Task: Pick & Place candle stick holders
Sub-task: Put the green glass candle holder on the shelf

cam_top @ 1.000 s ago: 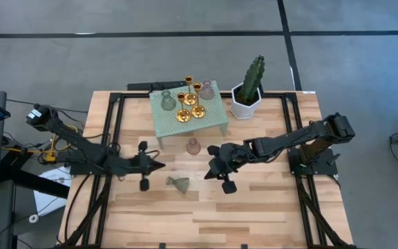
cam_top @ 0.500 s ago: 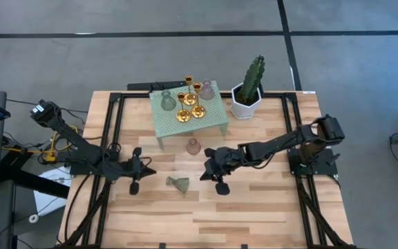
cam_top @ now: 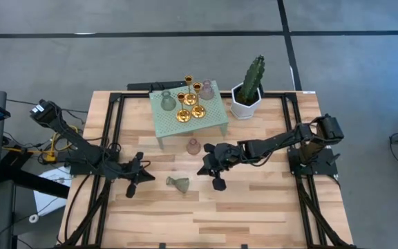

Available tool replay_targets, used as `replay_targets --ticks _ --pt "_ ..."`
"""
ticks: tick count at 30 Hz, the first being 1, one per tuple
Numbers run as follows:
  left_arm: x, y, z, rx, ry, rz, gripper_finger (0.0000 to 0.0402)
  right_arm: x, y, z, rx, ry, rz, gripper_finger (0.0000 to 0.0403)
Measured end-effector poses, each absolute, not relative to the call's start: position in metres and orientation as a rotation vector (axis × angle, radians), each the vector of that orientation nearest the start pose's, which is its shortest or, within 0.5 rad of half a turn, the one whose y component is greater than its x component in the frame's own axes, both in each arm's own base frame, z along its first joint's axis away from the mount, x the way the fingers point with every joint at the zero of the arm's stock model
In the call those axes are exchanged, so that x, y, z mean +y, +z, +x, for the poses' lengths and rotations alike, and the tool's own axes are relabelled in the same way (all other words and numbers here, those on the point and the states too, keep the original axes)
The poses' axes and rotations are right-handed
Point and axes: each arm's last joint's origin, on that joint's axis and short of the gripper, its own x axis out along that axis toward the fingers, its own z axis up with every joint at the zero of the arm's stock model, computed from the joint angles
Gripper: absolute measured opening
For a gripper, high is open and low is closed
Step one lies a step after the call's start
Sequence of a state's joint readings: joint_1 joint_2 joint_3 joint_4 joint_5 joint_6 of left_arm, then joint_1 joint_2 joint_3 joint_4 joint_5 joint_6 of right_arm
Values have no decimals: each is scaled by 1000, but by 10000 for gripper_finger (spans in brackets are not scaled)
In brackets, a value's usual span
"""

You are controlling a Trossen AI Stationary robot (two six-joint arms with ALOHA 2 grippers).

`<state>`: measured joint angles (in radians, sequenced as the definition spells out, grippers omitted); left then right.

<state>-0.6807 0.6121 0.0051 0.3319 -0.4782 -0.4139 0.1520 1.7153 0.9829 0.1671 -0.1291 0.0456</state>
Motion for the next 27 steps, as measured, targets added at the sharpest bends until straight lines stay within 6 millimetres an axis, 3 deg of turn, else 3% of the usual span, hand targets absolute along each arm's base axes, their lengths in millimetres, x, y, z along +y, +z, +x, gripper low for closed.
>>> replay_targets --ticks 5,10,19,27 --pt "-72 135 110 307 -125 -348 25 56 194 357 573 256 39 0" --pt "-73 128 113 355 -72 -468 86 56 194 357 574 255 38 0" --pt "-75 131 128 274 -66 -578 194 56 193 357 583 256 37 0" --pt "-68 116 143 359 40 -726 215 56 192 356 603 255 36 0"
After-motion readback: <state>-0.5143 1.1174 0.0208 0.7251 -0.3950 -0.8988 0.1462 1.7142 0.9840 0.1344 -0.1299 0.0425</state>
